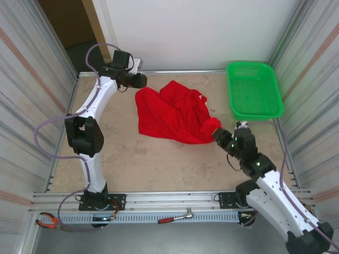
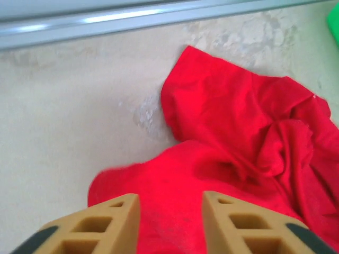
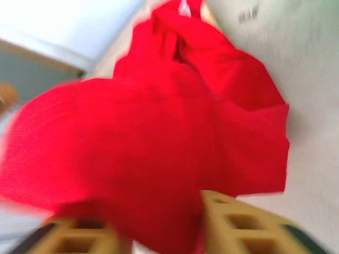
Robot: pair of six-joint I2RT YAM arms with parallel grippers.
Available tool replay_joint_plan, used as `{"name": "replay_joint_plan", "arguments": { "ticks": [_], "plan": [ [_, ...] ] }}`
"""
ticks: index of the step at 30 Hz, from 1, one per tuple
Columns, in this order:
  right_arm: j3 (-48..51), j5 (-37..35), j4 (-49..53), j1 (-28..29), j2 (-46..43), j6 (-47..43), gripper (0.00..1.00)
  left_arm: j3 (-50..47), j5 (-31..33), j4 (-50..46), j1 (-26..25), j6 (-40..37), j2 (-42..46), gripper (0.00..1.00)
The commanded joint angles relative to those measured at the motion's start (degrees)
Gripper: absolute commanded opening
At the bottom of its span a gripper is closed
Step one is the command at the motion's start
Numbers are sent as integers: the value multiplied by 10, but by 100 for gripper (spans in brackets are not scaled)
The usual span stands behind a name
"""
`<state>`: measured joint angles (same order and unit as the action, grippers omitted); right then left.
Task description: Fold the inside-out t-shirt
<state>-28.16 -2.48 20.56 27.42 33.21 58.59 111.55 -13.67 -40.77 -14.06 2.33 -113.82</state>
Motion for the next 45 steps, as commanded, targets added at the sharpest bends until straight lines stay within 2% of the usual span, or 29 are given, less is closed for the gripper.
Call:
{"name": "replay_joint_plan", "arguments": {
  "ticks": [1,4,7,9,13,17,22,28,33,37,42,43,45],
  "plan": [
    [11,-152,119,78,-71,108,68,3,4,-77,-6,-38,-2,50],
    [-24,-247,215,107,-122,114,71,-75,3,-46,-5,-9,52,57],
    [-69,-284,238,101,-120,52,71,-188,-7,-5,-5,38,123,59],
    [-102,-268,236,88,-74,4,68,-277,-25,34,-5,78,172,60],
    [-170,-170,216,70,81,-106,64,-458,-57,126,-5,172,258,62],
    [-204,-99,189,91,228,-179,65,-562,-54,185,-5,228,299,65],
    [-224,-86,158,132,361,-202,65,-571,-62,199,-5,241,275,65],
    [-246,-92,128,179,464,-191,64,-546,-54,195,-5,236,228,65],
    [-261,-116,99,185,537,-189,61,-548,-54,201,-10,240,207,65],
    [-269,-152,105,184,575,-180,52,-546,-37,203,-17,238,186,66],
    [-244,-168,103,178,568,-170,40,-527,-18,205,-27,231,146,66],
    [-238,-166,100,176,566,-169,35,-523,-16,206,-28,228,137,65],
    [-225,-158,98,166,559,-167,12,-514,-13,210,-32,224,119,61]
  ]
}}
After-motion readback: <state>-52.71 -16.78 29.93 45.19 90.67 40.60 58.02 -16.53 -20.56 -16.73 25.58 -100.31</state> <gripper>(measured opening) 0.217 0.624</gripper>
